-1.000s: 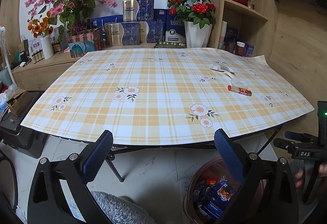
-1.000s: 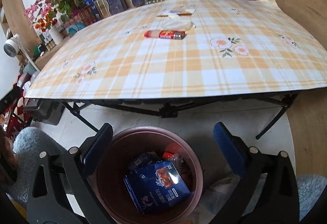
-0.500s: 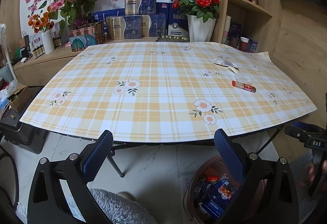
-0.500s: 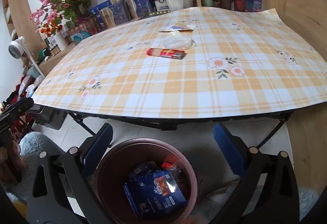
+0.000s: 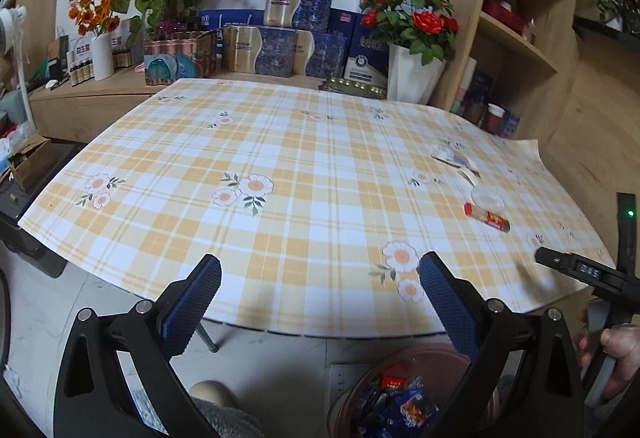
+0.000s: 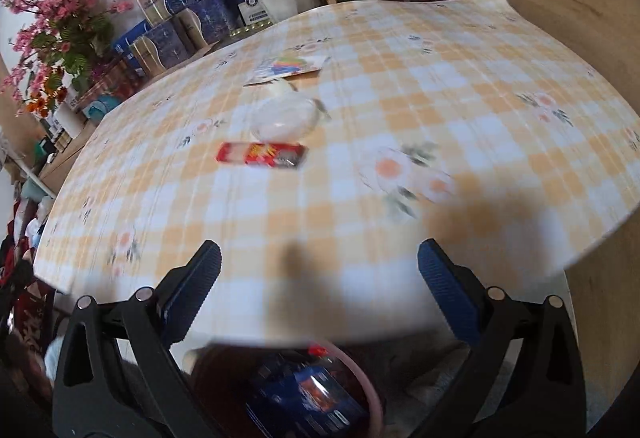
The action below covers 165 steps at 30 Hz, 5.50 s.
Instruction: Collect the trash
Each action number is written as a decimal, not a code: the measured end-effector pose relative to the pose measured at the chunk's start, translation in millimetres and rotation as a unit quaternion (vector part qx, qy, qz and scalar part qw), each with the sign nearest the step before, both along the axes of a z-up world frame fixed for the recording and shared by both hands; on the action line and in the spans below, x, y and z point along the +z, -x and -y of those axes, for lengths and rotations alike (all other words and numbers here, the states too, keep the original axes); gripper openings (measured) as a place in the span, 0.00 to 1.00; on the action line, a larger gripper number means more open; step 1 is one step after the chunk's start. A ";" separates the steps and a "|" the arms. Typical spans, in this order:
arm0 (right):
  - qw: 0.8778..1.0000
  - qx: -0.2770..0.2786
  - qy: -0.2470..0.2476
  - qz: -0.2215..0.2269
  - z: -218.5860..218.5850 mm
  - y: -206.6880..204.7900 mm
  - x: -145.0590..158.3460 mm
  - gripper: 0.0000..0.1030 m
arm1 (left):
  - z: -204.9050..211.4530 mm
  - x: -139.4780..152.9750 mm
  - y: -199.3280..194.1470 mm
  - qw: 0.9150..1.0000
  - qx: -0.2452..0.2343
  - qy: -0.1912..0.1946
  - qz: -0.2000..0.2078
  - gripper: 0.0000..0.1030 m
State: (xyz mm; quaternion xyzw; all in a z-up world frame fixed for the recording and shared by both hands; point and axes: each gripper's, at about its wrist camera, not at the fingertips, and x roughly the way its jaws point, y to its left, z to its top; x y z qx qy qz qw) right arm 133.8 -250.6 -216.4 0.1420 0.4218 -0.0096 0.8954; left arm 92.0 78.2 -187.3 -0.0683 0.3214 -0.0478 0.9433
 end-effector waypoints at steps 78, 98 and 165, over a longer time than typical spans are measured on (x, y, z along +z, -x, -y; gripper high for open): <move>0.993 -0.040 -0.013 0.108 103.7 14.8 27.8 0.82 | 268.3 -36.7 -187.5 0.950 -0.254 -0.101 -0.149 0.62; 0.993 0.044 0.009 0.109 35.0 92.7 63.5 0.82 | 148.3 10.8 -10.4 0.937 -0.317 0.021 -0.149 0.62; 0.975 0.206 0.073 -0.041 -66.5 101.3 -53.2 0.82 | 2.6 -7.0 64.9 0.998 -0.058 -0.003 -0.014 0.94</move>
